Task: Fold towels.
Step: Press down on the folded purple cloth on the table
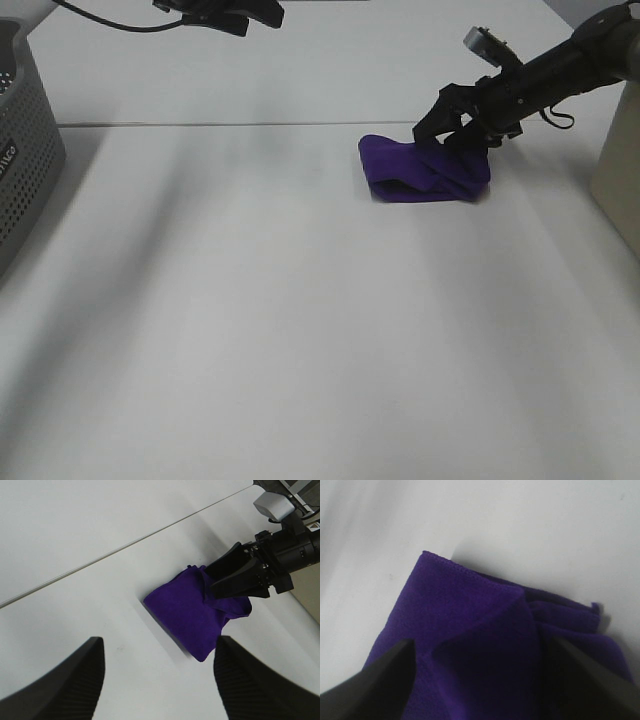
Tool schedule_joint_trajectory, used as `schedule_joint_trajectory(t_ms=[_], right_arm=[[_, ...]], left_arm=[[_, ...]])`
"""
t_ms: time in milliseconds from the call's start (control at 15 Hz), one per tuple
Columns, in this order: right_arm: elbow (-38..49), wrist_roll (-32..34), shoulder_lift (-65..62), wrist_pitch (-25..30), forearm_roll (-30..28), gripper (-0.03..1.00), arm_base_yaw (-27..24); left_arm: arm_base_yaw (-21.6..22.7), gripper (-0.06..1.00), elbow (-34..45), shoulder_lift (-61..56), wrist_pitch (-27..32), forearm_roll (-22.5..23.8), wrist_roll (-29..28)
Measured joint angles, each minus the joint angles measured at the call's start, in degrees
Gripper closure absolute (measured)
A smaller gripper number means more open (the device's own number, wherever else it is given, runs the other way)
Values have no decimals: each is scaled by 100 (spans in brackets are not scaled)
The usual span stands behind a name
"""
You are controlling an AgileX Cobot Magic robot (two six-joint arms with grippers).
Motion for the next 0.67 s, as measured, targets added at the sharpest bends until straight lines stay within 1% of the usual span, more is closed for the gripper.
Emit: schedule_joint_trajectory(t_ms=[67,133,333,400,467,600,667], right_arm=[[0,0,0,6,46,26,-23],[-132,-6,11,269,309,26,-46],[-814,11,17,945,567,26,-46],[-1100,97,17,1077,693,26,-46],[-1203,160,17,1089,779,26,-40],[-1450,315,11,1100,1157,26,63],[-1467,315,11,1100,1089,26,223]], left_arm=[[0,36,0,0,-11,6,0],[0,36,0,0,-11,6,0],[0,36,0,0,0,6,0],[0,36,0,0,17,11,0],[0,36,0,0,17,23,0],[0,36,0,0,29,46,0],[0,36,0,0,29,46,0]])
